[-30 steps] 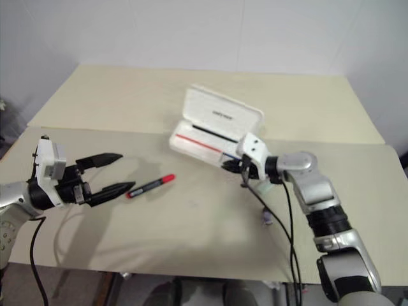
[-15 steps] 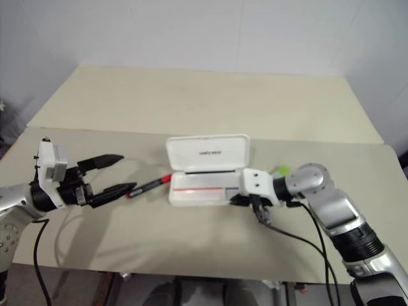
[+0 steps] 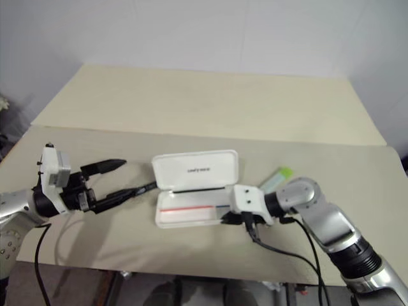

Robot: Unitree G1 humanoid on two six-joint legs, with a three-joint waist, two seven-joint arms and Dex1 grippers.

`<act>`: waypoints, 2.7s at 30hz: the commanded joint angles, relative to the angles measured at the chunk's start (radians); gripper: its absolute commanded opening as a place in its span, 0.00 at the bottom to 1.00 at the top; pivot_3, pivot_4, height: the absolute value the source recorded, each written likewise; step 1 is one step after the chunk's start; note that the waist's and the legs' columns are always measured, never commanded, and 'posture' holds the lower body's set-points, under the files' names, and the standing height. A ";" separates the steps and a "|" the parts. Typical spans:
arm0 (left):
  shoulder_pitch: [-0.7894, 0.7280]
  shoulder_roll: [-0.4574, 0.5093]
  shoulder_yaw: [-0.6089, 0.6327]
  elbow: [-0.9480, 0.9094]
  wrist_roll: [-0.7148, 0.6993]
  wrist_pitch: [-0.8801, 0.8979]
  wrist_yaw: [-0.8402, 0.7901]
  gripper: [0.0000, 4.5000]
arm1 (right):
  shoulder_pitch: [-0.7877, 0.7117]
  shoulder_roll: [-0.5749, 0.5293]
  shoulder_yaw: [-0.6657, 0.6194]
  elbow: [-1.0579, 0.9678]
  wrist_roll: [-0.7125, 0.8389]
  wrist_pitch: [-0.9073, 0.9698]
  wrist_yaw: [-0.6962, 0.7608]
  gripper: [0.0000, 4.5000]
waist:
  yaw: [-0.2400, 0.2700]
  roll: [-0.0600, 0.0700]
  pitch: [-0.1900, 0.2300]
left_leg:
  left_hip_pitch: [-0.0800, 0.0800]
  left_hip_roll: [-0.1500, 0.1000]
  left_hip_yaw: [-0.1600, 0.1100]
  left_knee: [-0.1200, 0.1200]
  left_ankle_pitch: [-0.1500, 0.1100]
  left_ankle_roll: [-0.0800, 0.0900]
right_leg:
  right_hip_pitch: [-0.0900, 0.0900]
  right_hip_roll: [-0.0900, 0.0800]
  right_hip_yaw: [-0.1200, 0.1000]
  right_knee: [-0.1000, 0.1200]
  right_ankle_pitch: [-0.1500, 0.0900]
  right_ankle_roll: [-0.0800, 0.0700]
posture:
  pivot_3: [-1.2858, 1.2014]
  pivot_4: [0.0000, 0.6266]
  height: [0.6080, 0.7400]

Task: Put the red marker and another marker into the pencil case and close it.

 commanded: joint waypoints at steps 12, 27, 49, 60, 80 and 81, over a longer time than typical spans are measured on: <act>0.142 0.003 0.109 -0.083 -0.086 -0.045 -0.115 1.00 | -0.025 0.045 0.017 0.017 -0.011 -0.005 -0.040 0.01 | 0.002 0.000 0.000 | 0.001 0.000 0.000 0.000 0.000 0.000 | 0.002 0.000 -0.001 -0.001 0.000 -0.001 | 0.52 0.24 1.00; 0.157 0.002 0.103 -0.061 -0.040 -0.112 -0.120 1.00 | -0.008 0.057 -0.019 0.106 -0.006 -0.135 -0.045 0.78 | 0.000 0.000 0.000 | 0.002 0.000 0.000 0.000 0.000 0.000 | 0.003 0.000 -0.001 -0.001 0.000 -0.001 | 0.52 0.24 1.00; 0.234 -0.017 0.190 -0.025 -0.004 -0.121 -0.015 1.00 | -0.032 0.020 -0.216 0.282 0.144 -0.394 0.081 0.78 | 0.000 0.000 0.000 | 0.003 0.000 0.000 0.000 0.000 0.000 | 0.004 0.000 -0.001 -0.001 0.000 -0.001 | 0.52 0.24 1.00; 0.078 -0.007 0.091 0.315 0.073 -0.156 -0.088 1.00 | -0.123 0.014 -0.283 0.423 0.203 -0.378 0.126 0.78 | 0.002 0.000 0.000 | 0.004 0.000 -0.001 0.000 0.000 0.000 | 0.006 0.000 -0.002 -0.002 0.000 -0.001 | 0.52 0.24 1.00; -0.347 0.024 -0.233 0.811 0.307 -0.258 -0.344 1.00 | -0.062 0.000 -0.313 0.355 0.188 -0.356 0.034 0.78 | 0.002 0.000 0.000 | 0.002 0.000 0.000 0.000 0.000 0.000 | 0.003 0.000 -0.002 0.001 0.000 -0.001 | 0.52 0.24 1.00; -0.370 0.021 -0.252 0.829 0.329 -0.270 -0.346 1.00 | -0.059 0.000 -0.314 0.352 0.187 -0.355 0.028 0.78 | 0.002 0.000 0.000 | 0.002 -0.001 0.000 0.000 0.000 0.000 | 0.003 0.001 -0.002 0.001 0.000 -0.001 | 0.52 0.24 1.00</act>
